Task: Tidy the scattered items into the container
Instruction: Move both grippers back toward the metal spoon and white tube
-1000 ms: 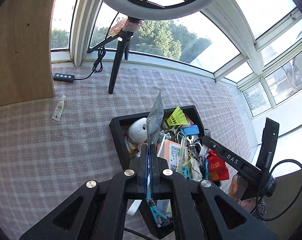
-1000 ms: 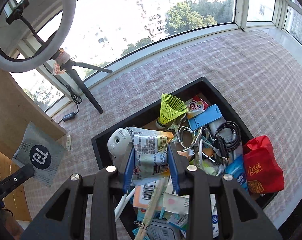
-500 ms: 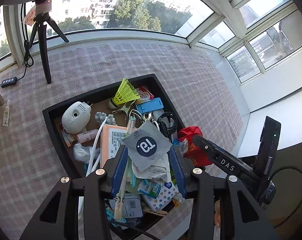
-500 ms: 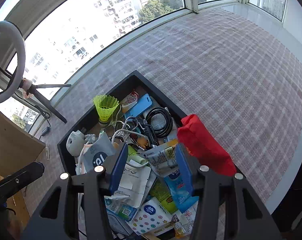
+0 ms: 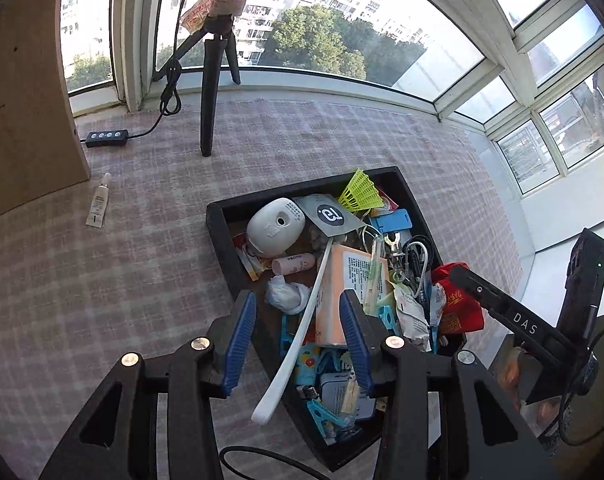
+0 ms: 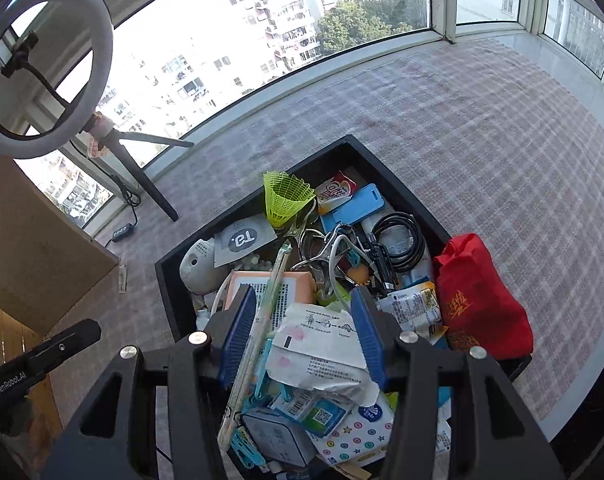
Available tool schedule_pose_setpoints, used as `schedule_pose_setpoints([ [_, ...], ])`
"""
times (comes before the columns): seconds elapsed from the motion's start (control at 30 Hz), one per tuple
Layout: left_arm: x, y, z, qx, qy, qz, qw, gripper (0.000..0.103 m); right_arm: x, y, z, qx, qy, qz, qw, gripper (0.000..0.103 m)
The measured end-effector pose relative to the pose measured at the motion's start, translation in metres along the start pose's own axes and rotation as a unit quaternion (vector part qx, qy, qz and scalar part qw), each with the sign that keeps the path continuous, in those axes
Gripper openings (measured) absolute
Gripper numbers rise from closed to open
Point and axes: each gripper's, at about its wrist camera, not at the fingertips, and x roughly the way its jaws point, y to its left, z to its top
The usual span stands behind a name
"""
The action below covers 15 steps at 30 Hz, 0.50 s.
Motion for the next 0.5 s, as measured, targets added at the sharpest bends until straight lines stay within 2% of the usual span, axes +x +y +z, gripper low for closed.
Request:
schedule_pose_setpoints([
  [0.23, -0.036, 0.095, -0.005, -0.036, -0.028, 0.058, 0.9972, 0.041, 0.02, 0.072, -0.004, -0.058, 0.016, 0.024, 0.998, 0.049],
  [0.5, -0.078, 0.227, -0.023, -0.082, -0.038, 0.13, 0.9874, 0.041, 0.047, 0.151, -0.014, -0.12, 0.036, 0.037, 0.991, 0.049],
])
